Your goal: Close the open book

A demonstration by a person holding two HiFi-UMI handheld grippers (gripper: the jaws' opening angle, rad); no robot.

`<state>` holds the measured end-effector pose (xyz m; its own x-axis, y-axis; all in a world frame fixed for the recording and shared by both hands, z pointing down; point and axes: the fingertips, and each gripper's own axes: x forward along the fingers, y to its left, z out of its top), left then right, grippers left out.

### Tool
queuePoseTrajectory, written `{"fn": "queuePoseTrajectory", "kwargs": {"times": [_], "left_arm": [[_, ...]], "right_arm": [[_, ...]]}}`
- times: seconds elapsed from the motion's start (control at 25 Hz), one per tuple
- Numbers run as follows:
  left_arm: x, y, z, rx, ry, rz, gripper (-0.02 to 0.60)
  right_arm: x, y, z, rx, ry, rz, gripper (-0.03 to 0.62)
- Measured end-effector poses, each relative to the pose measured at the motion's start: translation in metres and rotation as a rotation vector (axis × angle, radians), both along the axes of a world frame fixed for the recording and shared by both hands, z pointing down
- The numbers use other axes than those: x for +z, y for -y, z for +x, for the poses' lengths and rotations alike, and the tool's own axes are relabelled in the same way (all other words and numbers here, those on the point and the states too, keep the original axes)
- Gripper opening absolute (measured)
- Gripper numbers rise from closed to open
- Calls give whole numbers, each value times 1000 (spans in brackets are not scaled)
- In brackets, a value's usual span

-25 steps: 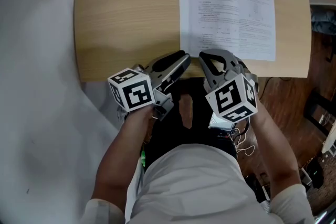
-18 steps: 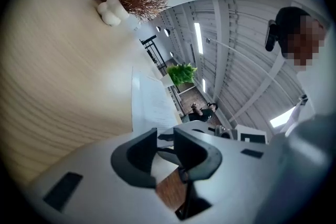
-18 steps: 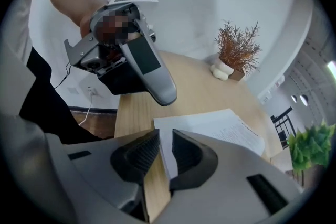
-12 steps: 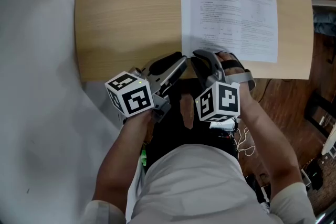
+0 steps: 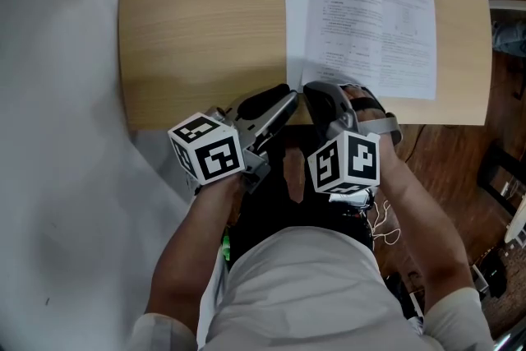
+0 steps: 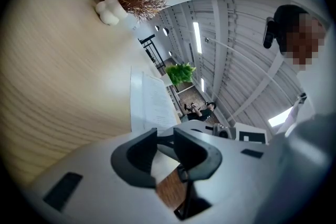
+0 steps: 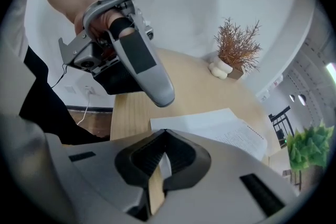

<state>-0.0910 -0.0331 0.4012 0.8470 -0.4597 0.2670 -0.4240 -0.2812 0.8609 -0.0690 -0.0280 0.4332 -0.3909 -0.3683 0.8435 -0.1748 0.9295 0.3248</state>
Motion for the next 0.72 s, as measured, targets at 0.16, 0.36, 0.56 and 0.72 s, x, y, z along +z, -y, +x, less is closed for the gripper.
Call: {"fn": "queuePoseTrajectory", "kwargs": {"times": [0.16,0.36,0.56,0.72], "left_arm": [[-1,3,-1,1,-4,2,74],[0,3,0,1,-9,-5,74],[0,3,2,6,-20,-11,74],[2,4,3,2,-37,-26,74]], "right_arm": [[-12,3,0,43,65,-17,2],[-19,2,1,109,160,-70,2],[-24,3,2,218,279,-157,0],[-28,7,6,235,292,-140,0]]}}
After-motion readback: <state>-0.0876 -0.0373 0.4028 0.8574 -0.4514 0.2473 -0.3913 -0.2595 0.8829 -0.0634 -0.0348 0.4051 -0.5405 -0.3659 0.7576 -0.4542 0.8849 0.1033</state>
